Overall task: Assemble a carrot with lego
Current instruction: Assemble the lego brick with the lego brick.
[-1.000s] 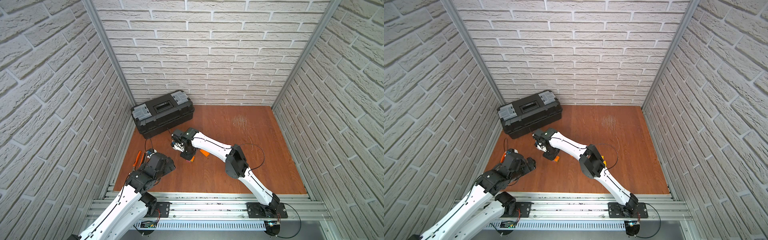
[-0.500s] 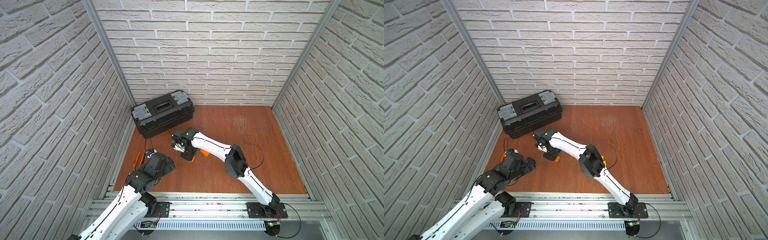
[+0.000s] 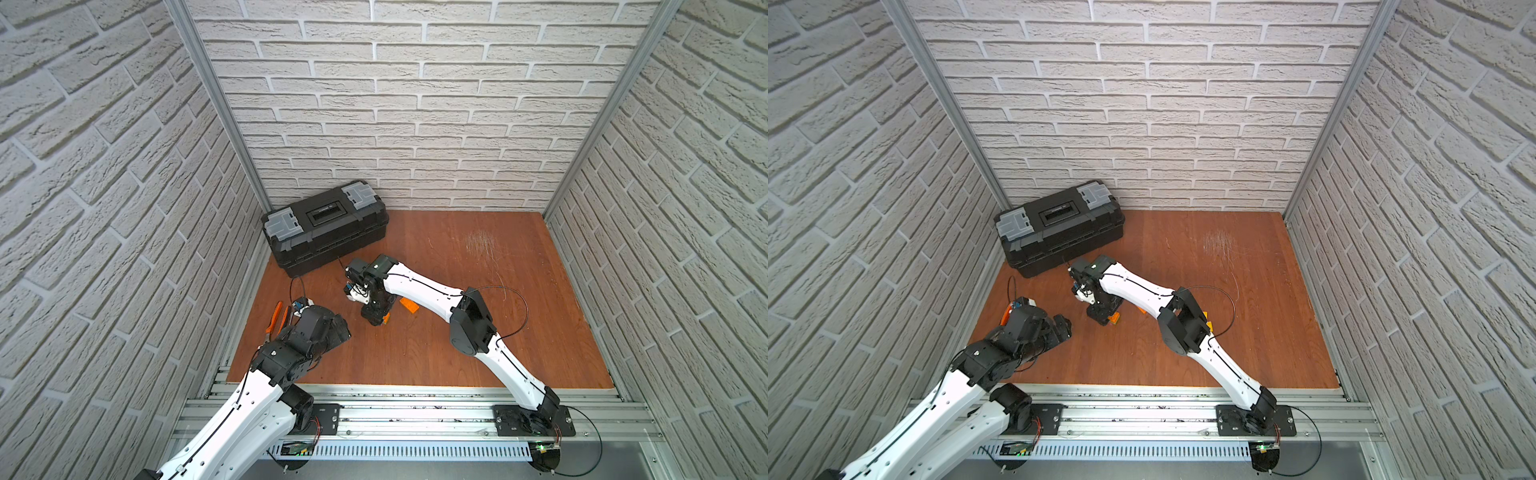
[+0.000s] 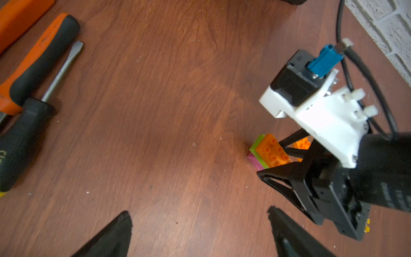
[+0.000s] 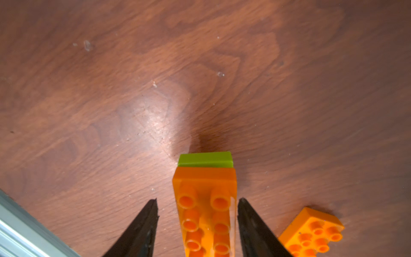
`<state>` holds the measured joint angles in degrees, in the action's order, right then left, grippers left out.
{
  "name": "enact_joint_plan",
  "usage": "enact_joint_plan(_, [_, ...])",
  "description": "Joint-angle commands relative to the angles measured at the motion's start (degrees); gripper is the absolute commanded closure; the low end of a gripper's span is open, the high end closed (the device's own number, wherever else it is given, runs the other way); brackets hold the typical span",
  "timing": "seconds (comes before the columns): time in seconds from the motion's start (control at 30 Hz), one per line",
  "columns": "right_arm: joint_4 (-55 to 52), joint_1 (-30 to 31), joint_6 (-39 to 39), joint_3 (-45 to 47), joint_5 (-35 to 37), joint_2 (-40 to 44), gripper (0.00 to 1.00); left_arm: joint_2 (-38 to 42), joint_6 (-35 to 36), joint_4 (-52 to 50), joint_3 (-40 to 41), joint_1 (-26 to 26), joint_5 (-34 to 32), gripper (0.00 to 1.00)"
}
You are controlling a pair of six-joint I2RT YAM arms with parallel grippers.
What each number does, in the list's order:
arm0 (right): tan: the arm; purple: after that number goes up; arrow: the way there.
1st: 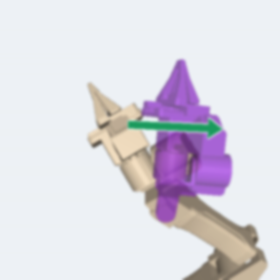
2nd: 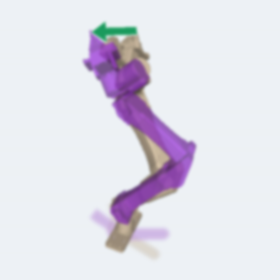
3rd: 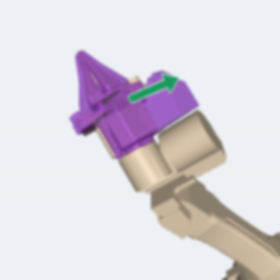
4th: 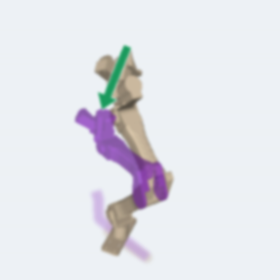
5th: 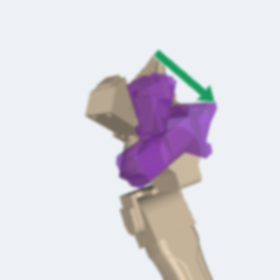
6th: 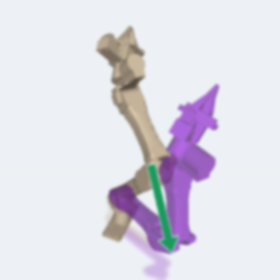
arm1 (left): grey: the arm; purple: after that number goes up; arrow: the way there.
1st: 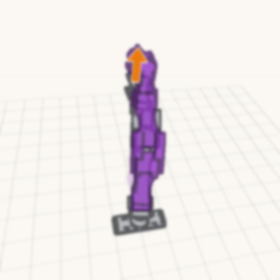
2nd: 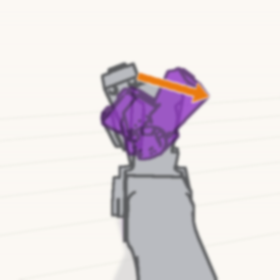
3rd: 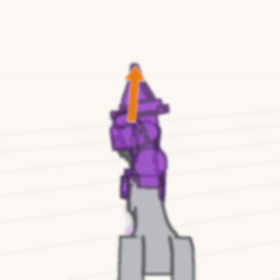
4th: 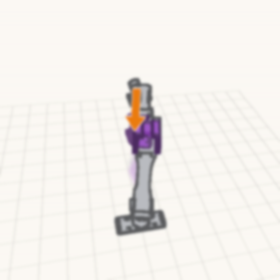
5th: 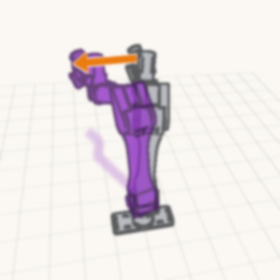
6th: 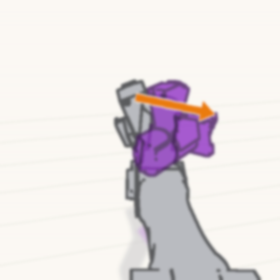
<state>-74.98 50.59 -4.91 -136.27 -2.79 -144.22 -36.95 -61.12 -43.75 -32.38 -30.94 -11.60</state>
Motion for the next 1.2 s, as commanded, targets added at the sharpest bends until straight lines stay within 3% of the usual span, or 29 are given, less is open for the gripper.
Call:
enact_joint_plan(0.0, [0.4, -0.9, 1.3, 1.1, -3.5, 4.1, 0.30, 0.6, 0.3, -0.6, 0.6, -0.3, -1.0, 0.02])
enact_joint_plan(0.03, [0.6, -1.1, 1.5, 1.5, -3.1, 4.7, 0.20, 0.6, 0.4, -0.6, 0.5, -0.4, -1.1, 0.02])
enact_joint_plan(0.1, [1.3, -1.5, 2.1, 3.1, -2.4, 5.9, 0.16, 0.8, 0.5, -1.0, 0.4, -0.4, -1.2, 0.02])
enact_joint_plan(0.37, [3.7, -2.9, 4.0, 6.8, 1.7, 10.7, 0.17, 0.9, 0.8, -0.7, 0.1, -0.4, -1.5, 0.02])
enact_joint_plan(0.53, [6.7, -3.0, 5.0, 8.4, -1.7, 13.4, 0.24, 0.3, 0.9, -0.5, -0.1, -0.4, -1.4, 0.02])
enact_joint_plan(0.6, [7.6, -3.0, 5.1, 9.1, -4.0, 13.7, 0.30, 0.0, 1.2, -0.4, -0.3, -0.4, -1.4, 0.02])
enact_joint_plan(0.77, [7.9, -2.9, 5.8, 9.9, -6.3, 12.5, 0.64, -0.5, 1.5, -0.1, -0.6, -0.4, -1.4, 0.02])
enact_joint_plan(1.1, [8.9, -2.4, 6.3, 12.0, -7.8, 11.6, 0.80, -0.9, 1.1, 0.3, 0.0, -0.4, -1.3, 0.02])
enact_joint_plan(1.17, [8.9, -2.3, 6.4, 12.2, -8.0, 11.3, 0.88, -0.8, 1.1, 0.3, 0.0, -0.3, -1.1, 0.02])
